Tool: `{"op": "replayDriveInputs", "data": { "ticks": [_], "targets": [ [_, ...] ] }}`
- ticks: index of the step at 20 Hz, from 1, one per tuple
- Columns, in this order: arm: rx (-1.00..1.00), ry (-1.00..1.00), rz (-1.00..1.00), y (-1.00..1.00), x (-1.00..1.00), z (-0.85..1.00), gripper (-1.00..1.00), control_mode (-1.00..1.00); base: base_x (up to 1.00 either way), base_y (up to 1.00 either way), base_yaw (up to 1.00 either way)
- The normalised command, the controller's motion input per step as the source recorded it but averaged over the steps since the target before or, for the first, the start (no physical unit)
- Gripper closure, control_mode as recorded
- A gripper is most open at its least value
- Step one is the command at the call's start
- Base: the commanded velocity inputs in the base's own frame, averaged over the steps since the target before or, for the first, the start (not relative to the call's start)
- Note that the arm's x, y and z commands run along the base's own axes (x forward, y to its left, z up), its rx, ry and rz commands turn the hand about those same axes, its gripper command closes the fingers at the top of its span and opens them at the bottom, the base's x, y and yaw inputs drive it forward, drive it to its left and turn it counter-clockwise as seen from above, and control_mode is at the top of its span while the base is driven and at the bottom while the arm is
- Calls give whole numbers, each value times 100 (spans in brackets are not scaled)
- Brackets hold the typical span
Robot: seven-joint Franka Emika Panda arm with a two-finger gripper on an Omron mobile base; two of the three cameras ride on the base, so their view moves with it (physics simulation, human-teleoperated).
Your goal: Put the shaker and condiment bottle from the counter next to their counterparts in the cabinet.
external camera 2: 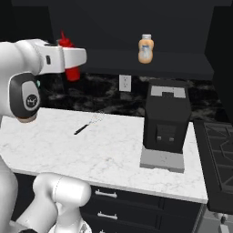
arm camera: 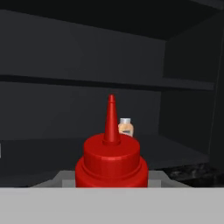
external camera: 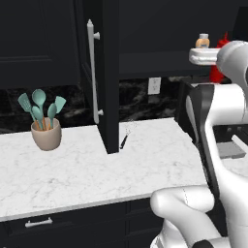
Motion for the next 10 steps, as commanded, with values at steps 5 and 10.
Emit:
{"op": "replayDriveInputs", "data": {
  "ticks": [5,10],
  "targets": [
    [0,4,0,7,62,-9,100,-100,0,0,0],
    [0,10,1,4,57,-9,100,-100,0,0,0]
  ]
}}
